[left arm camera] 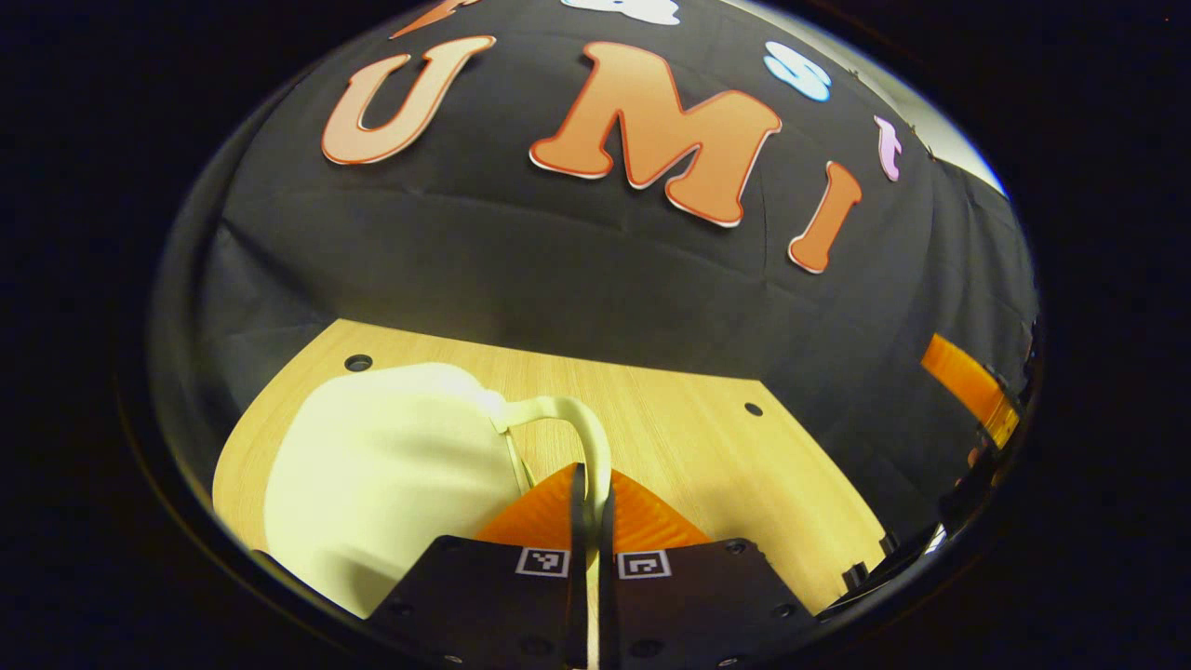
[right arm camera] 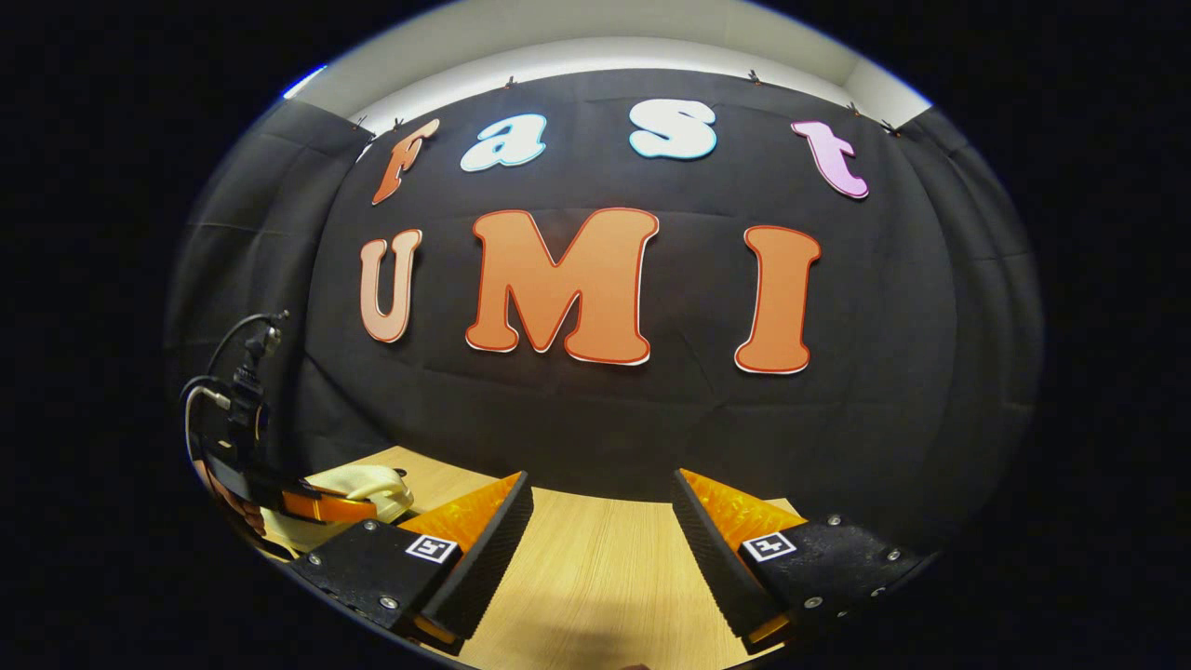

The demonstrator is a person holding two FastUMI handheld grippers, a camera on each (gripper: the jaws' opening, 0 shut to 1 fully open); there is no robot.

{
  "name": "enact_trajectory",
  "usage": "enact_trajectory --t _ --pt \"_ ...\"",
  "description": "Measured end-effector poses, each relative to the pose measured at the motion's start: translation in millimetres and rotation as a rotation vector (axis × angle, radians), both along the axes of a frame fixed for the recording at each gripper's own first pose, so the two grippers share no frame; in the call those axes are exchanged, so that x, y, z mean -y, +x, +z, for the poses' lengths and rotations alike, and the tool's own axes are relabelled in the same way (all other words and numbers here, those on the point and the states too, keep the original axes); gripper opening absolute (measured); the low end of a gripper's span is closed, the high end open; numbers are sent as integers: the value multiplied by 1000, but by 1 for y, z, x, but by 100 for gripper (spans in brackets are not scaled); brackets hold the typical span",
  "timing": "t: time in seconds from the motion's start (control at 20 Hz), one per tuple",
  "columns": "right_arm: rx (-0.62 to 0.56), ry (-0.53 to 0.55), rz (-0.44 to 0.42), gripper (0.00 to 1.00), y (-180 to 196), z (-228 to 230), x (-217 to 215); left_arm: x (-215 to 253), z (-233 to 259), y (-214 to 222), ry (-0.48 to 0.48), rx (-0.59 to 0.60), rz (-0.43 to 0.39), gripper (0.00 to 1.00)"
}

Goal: First open the suitcase, pack the skin care products into it, and then close the suitcase.

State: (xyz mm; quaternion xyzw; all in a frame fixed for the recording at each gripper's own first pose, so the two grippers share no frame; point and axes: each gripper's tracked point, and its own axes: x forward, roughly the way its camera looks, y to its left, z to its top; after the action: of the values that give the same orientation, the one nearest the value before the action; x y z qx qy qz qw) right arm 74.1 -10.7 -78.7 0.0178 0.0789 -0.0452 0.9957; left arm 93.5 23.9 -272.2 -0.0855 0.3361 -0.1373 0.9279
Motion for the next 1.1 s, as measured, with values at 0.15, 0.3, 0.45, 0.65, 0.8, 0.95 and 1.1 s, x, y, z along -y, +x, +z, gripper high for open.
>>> enact_trajectory --t 0.15,0.3,0.45,0.65,0.8,0.95,1.1 --pt "-8 2 0 95 -1 -5 2 9 -21 -7 49 -37 -14 5" --pt "-19 2 0 95 -2 -10 4 23 -43 -24 74 -85 -49 12" --pt "-27 -1 -3 95 -3 -15 6 35 -48 -33 37 -117 -62 26" --pt "-12 6 -6 95 -4 -11 7 53 -32 -37 2 -58 -117 70" --pt "11 6 -15 96 -3 -5 5 51 9 -24 61 87 -103 88" --pt "36 6 -9 96 -2 0 -3 60 60 -16 54 208 -64 95" --pt "44 15 22 95 -4 1 -20 56 103 -16 75 323 -4 97"
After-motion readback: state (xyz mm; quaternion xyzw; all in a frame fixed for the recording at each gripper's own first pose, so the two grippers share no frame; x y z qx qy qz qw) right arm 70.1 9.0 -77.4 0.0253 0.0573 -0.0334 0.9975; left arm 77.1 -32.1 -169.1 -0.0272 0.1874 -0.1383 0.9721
